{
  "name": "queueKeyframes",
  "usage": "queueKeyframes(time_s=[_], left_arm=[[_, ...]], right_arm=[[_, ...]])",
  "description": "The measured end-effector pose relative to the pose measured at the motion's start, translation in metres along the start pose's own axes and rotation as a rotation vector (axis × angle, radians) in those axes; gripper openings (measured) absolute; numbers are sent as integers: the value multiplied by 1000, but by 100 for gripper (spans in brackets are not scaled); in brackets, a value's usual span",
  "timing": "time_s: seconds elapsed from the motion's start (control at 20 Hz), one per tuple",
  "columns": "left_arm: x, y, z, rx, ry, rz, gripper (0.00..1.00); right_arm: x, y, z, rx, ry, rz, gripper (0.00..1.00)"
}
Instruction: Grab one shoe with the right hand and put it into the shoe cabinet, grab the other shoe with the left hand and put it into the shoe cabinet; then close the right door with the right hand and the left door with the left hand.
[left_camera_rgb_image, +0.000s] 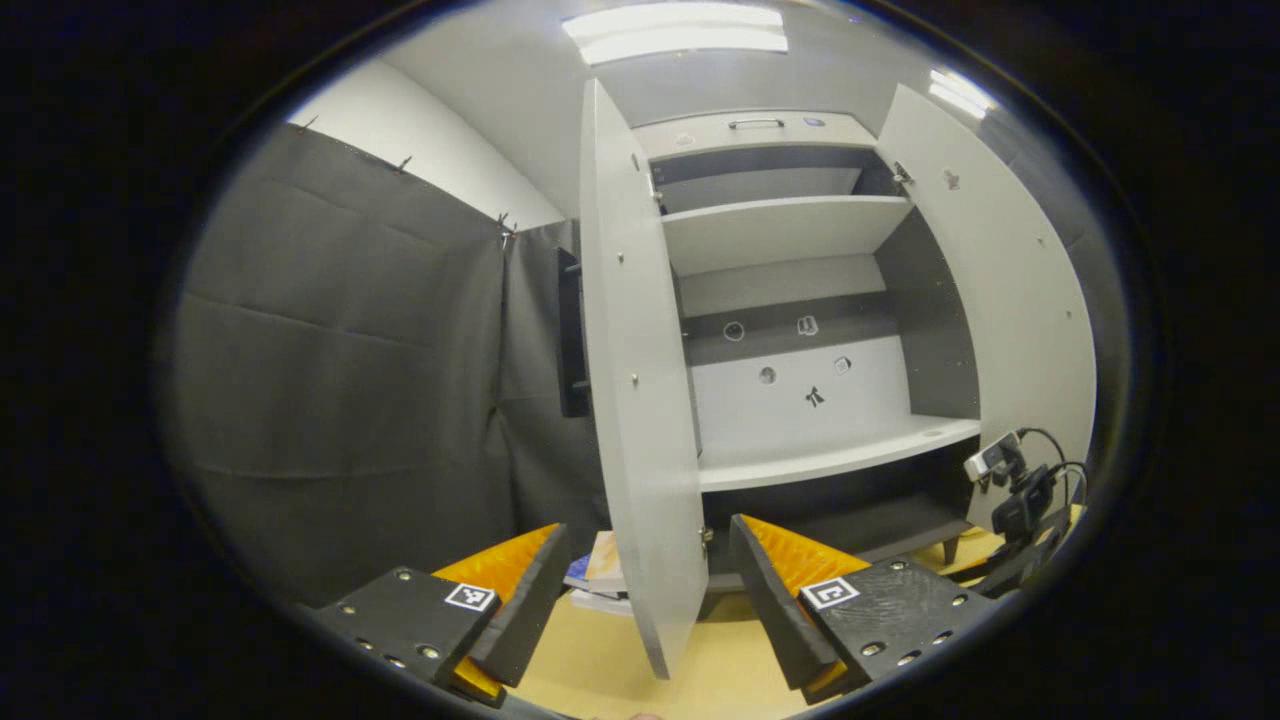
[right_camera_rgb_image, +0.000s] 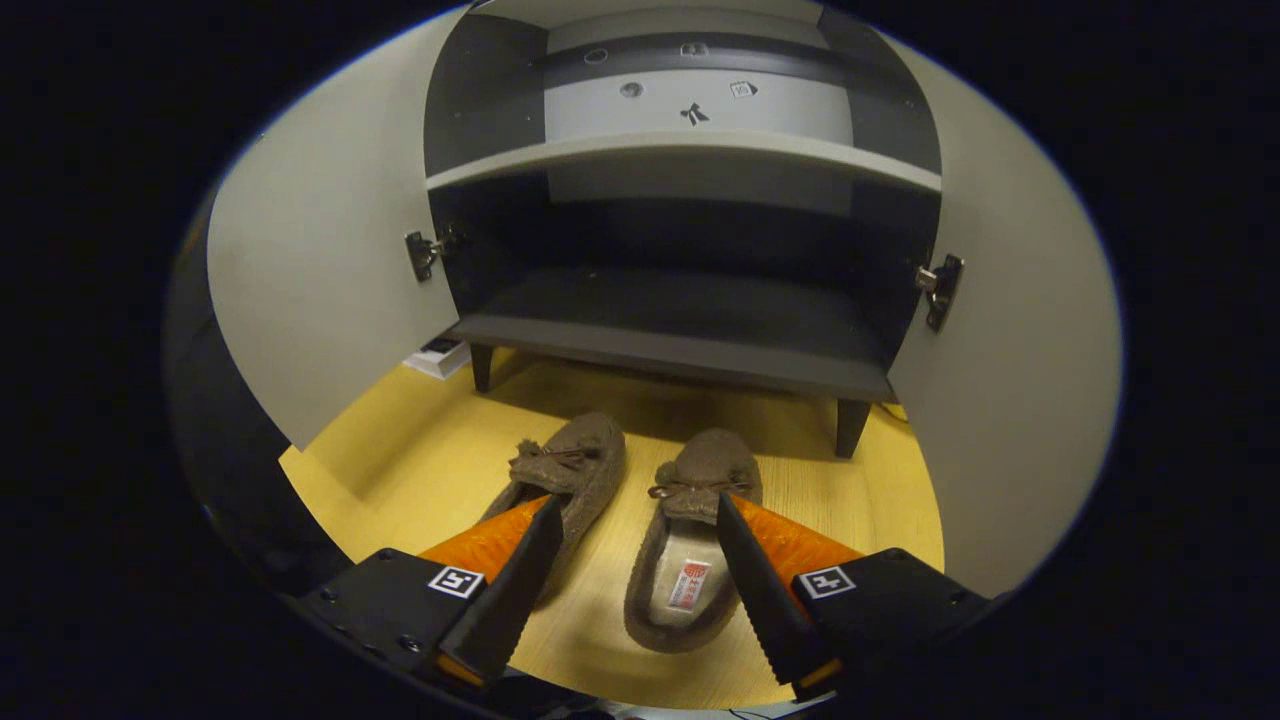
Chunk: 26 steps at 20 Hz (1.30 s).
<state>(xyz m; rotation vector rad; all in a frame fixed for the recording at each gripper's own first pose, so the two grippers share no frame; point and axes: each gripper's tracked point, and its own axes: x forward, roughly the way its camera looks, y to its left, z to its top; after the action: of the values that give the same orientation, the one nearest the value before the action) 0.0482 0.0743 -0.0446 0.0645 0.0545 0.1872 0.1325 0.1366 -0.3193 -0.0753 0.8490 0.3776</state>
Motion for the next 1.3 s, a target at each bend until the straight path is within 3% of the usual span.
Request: queueKeyframes(time_s=[0.15, 0.2, 0.25, 0.4, 0.65, 0.75, 0.85, 0.95, 1.05, 1.1, 1.3], left_arm=[[-1, 8, -2, 16, 5, 9, 100], [-1, 9, -3, 24, 6, 12, 94], [-1, 9, -4, 30, 10, 11, 94], [-4, 8, -8, 40, 23, 5, 94], [-6, 4, -9, 40, 34, 4, 94], [-7, 3, -7, 41, 30, 2, 94], [-9, 0, -8, 42, 32, -1, 94], [-8, -4, -10, 39, 36, -6, 94], [-11, -7, -10, 35, 41, -11, 94], [-12, -9, -11, 29, 42, -13, 94], [-14, -19, -8, 22, 33, -29, 94]], right_arm=[[21, 0, -15, 24, 85, 2, 97], [27, -1, -20, 26, 107, 1, 96], [30, -2, -22, 24, 123, -3, 93], [41, -1, -30, 23, 167, -8, 67], [54, 6, -49, -17, 247, 2, 67], [59, -3, -47, -31, 242, -49, 67], [62, -4, -50, -4, 258, -59, 26], [62, -7, -50, -2, 264, -68, 25], [54, -5, -48, 22, 273, -68, 6], [59, -6, -49, 28, 273, -72, 2], [46, -11, -40, 39, 220, -65, 1]])
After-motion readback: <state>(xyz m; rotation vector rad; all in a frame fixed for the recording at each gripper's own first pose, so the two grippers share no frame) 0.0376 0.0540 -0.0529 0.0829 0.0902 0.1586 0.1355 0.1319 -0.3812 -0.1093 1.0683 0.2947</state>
